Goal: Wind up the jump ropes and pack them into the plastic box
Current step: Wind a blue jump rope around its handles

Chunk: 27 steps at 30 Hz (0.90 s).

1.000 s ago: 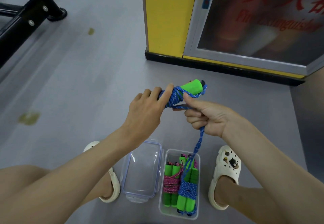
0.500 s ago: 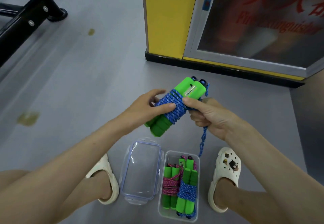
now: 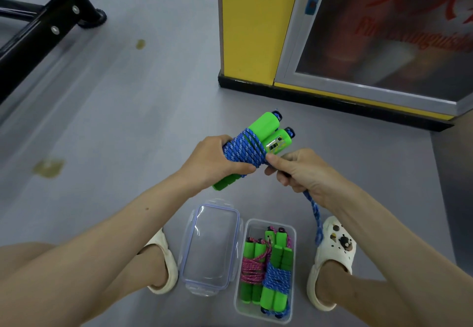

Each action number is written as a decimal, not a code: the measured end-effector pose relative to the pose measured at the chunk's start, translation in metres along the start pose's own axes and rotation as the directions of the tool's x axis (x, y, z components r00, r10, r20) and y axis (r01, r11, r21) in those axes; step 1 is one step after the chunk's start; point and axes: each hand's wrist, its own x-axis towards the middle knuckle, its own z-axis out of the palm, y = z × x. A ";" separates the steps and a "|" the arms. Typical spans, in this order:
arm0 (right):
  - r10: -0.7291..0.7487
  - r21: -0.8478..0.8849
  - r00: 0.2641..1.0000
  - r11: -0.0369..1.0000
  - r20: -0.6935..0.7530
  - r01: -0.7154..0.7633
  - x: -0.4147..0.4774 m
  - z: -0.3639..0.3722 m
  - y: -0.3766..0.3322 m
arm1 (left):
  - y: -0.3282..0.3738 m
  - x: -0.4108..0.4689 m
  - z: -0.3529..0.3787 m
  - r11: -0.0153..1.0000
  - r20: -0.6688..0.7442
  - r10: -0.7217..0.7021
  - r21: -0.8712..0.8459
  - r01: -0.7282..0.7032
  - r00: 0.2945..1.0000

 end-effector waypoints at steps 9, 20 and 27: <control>0.061 0.045 0.996 0.997 0.069 -0.064 0.001 0.005 -0.001 | 0.004 -0.004 0.003 0.860 -0.167 0.177 0.506 -0.069 0.970; -0.004 -0.045 1.000 0.999 0.006 0.004 0.002 0.000 0.000 | 0.002 -0.001 0.000 0.990 -0.083 -0.094 -0.117 0.084 0.992; -0.342 -0.457 0.938 0.845 -0.063 0.278 0.005 -0.003 0.009 | -0.002 0.001 -0.011 0.887 0.132 -0.229 -0.379 0.263 0.964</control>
